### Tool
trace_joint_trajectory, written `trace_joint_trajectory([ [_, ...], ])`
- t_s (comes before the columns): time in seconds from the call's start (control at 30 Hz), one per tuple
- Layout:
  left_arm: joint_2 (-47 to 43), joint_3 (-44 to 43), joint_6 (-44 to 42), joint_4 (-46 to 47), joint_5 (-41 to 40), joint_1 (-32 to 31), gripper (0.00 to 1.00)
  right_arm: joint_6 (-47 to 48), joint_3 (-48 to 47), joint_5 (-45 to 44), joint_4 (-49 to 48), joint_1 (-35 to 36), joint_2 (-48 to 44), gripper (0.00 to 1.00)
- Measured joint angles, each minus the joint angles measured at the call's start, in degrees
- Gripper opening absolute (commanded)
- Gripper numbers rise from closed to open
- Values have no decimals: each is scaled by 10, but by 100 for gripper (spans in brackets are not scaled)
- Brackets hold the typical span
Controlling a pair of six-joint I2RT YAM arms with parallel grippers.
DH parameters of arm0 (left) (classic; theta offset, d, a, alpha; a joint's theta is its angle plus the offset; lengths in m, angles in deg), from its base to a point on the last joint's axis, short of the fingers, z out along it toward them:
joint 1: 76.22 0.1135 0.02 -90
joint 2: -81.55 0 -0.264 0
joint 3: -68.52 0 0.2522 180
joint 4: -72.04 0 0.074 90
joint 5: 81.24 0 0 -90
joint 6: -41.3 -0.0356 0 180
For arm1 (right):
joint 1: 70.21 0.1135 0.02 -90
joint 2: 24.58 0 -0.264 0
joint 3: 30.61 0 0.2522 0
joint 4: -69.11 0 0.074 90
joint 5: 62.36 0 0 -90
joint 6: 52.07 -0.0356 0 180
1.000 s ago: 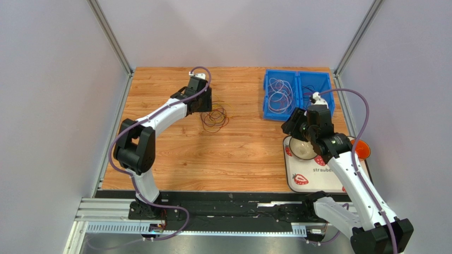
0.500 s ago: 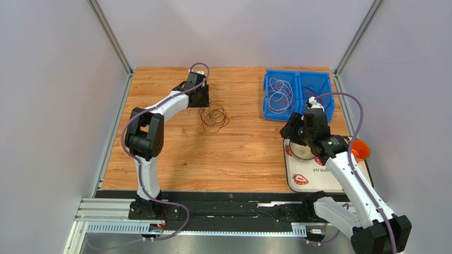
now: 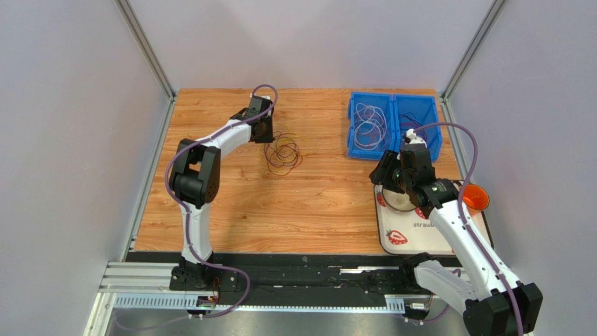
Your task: Untangle the cables
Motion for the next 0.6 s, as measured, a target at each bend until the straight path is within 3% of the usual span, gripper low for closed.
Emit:
trace_joint_trajectory([
  [0.07, 0, -3, 0, 0, 0, 0, 2, 0, 0, 0, 0, 0, 0, 54],
  [0.1, 0, -4, 1, 1, 0, 1, 0, 0, 0, 0, 0, 0, 0, 54],
  [0.37, -14, -3, 2, 2, 31, 1, 0, 0, -1, 2, 0, 0, 0, 54],
  [0.6, -161, 4, 12, -4, 83, -1, 0, 0, -16, 12, 2, 3, -4, 54],
])
